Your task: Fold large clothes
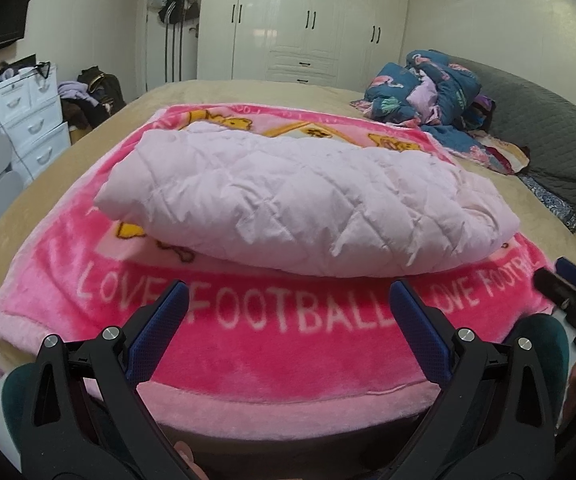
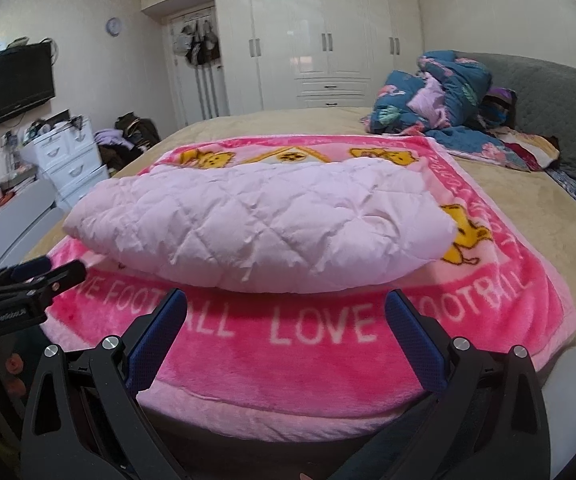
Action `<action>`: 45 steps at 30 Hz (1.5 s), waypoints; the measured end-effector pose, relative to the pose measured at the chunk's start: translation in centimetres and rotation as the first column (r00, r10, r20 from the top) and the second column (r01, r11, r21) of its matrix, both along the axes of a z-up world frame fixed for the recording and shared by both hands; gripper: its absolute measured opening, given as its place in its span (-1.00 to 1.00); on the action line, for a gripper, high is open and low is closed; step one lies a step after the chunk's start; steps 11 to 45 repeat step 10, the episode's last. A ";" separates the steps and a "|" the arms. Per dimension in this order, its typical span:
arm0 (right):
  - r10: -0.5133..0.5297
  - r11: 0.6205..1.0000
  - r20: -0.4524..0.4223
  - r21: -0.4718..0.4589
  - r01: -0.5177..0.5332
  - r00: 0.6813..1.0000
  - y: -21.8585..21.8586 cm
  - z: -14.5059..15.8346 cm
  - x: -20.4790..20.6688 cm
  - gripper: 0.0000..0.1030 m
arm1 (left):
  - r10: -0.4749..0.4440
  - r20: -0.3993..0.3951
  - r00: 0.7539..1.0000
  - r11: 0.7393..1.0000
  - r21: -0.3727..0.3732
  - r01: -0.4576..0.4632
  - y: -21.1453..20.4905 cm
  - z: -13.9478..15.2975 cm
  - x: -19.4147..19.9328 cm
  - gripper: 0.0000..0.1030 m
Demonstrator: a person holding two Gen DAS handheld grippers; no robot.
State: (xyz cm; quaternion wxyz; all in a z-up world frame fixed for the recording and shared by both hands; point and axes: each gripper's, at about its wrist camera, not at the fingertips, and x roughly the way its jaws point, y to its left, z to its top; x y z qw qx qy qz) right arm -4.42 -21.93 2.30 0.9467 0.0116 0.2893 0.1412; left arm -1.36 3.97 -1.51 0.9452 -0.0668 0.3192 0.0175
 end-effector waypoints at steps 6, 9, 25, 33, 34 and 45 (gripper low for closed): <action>-0.215 0.976 -0.020 0.022 0.215 0.976 -8.8 -1.0 1.9 0.92 | 0.130 -0.071 0.989 0.991 -0.007 -0.131 5.4 -1.5 2.3 0.82; -0.451 0.892 -0.049 0.014 0.452 0.891 -18.0 -2.9 3.1 0.92 | 0.276 -0.121 0.954 0.961 0.029 -0.274 12.0 -2.1 4.2 0.82; -0.524 0.851 -0.064 -0.008 0.524 0.849 -20.9 -3.7 3.4 0.92 | 0.340 -0.124 0.932 0.940 0.048 -0.336 15.0 -2.3 4.8 0.82; -0.524 0.851 -0.064 -0.008 0.524 0.849 -20.9 -3.7 3.4 0.92 | 0.340 -0.124 0.932 0.940 0.048 -0.336 15.0 -2.3 4.8 0.82; -0.524 0.851 -0.064 -0.008 0.524 0.849 -20.9 -3.7 3.4 0.92 | 0.340 -0.124 0.932 0.940 0.048 -0.336 15.0 -2.3 4.8 0.82; -0.524 0.851 -0.064 -0.008 0.524 0.849 -20.9 -3.7 3.4 0.92 | 0.340 -0.124 0.932 0.940 0.048 -0.336 15.0 -2.3 4.8 0.82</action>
